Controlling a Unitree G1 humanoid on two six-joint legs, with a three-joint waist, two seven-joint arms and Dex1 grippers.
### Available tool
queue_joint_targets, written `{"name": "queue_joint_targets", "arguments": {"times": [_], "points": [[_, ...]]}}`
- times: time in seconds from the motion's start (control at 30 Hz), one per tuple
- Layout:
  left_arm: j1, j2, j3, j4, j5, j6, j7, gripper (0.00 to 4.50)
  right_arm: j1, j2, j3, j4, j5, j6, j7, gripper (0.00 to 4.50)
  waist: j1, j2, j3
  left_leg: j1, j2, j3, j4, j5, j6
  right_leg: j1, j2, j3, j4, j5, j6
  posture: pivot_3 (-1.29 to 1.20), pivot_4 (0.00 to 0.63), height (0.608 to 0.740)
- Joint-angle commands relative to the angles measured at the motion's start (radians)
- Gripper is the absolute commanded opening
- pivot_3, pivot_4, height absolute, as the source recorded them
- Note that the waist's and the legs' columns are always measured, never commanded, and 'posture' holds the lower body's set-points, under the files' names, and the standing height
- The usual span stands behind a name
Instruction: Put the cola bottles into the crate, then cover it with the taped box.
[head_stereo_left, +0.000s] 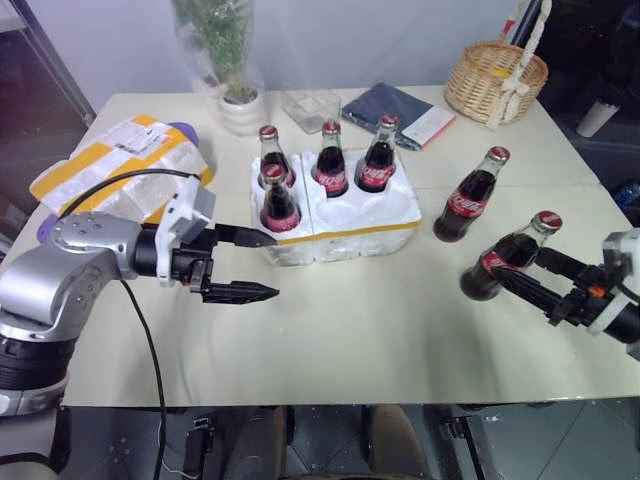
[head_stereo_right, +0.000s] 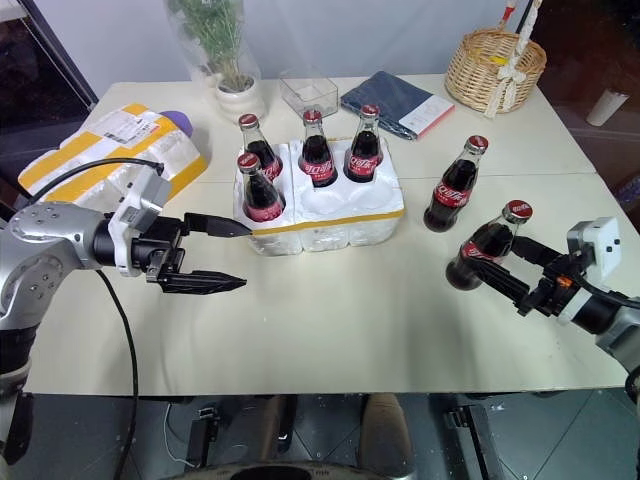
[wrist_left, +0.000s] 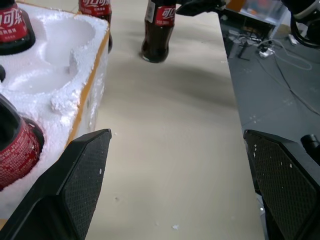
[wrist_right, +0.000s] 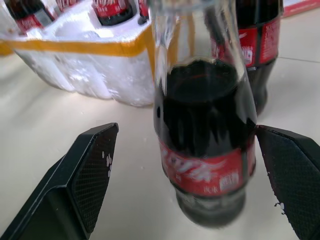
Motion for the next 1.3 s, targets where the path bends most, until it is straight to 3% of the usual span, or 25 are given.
{"name": "queue_joint_targets", "arguments": {"times": [0.03, 0.3, 0.33, 0.37, 0.43, 0.67, 0.8, 1.03, 1.3], "points": [[-0.027, -0.002, -0.003, -0.013, -0.009, -0.012, 0.002, 4.43, -0.041, 0.015, 0.053, 0.030, -0.014, -0.027, -0.008, 4.50, 0.000, 0.000, 0.000, 0.000, 0.000, 0.000, 0.000, 0.000, 0.000, 0.000, 0.000, 0.000, 0.000, 0.000, 0.000, 0.00, 0.150, 0.737], [-0.072, -0.029, -0.025, 0.009, -0.012, -0.014, 0.002, 4.43, -0.116, 0.033, 0.132, 0.118, -0.061, -0.064, -0.032, 4.50, 0.000, 0.000, 0.000, 0.000, 0.000, 0.000, 0.000, 0.000, 0.000, -0.001, 0.000, 0.000, 0.000, 0.000, 0.000, 0.00, 0.150, 0.737], [-0.077, -0.032, -0.027, 0.010, -0.012, -0.014, 0.002, 4.50, -0.117, 0.034, 0.130, 0.116, -0.058, -0.064, -0.033, 3.90, 0.000, 0.000, 0.000, 0.000, 0.000, 0.000, 0.000, 0.000, 0.000, -0.001, 0.000, 0.000, 0.000, 0.000, 0.000, 0.00, 0.150, 0.737], [-0.079, -0.035, -0.028, 0.012, -0.011, -0.016, 0.002, 4.50, -0.117, 0.033, 0.127, 0.109, -0.054, -0.063, -0.034, 3.77, 0.000, 0.000, 0.000, 0.000, 0.000, 0.000, 0.000, 0.000, 0.000, -0.001, 0.000, 0.000, 0.000, 0.000, 0.000, 0.00, 0.150, 0.737], [-0.083, -0.037, -0.030, 0.014, -0.007, -0.019, 0.003, 4.50, -0.117, 0.033, 0.121, 0.095, -0.048, -0.064, -0.036, 2.88, 0.000, 0.000, 0.000, 0.000, 0.000, 0.000, 0.000, 0.000, 0.000, -0.001, 0.000, 0.000, 0.000, 0.000, 0.000, 0.00, 0.150, 0.737], [-0.081, -0.040, -0.006, 0.008, -0.026, -0.005, 0.018, 4.50, -0.256, -0.004, 0.024, -0.099, 0.288, 0.098, -0.082, 2.85, -0.010, 0.002, 0.001, -0.002, 0.000, 0.000, 0.000, 0.000, 0.000, -0.004, 0.000, 0.000, 0.001, 0.000, 0.000, 0.00, 0.150, 0.737], [-0.070, -0.029, 0.014, 0.011, -0.036, -0.003, 0.025, 4.50, -0.484, 0.027, 0.131, -0.121, 0.407, 0.154, -0.170, 2.85, -0.008, 0.002, 0.001, -0.003, 0.001, 0.000, 0.000, 0.000, 0.000, -0.005, 0.001, 0.000, 0.001, 0.000, 0.000, 0.00, 0.150, 0.737], [-0.062, -0.021, 0.051, 0.005, -0.062, 0.014, 0.067, 4.50, -0.814, 0.183, 0.472, 0.079, 0.126, 0.066, -0.228, 2.85, -0.005, 0.000, 0.001, -0.004, 0.000, -0.001, 0.000, 0.000, 0.000, -0.005, 0.000, -0.001, 0.001, 0.000, 0.000, 0.00, 0.150, 0.737], [0.020, 0.024, 0.166, -0.050, -0.107, 0.041, 0.136, 4.50, -0.948, 0.304, 0.681, 0.359, -0.134, -0.068, -0.120, 2.85, -0.008, 0.000, 0.001, -0.006, 0.000, -0.001, -0.003, 0.000, 0.000, -0.010, 0.000, -0.001, 0.001, 0.000, 0.000, 0.00, 0.150, 0.737]]}}
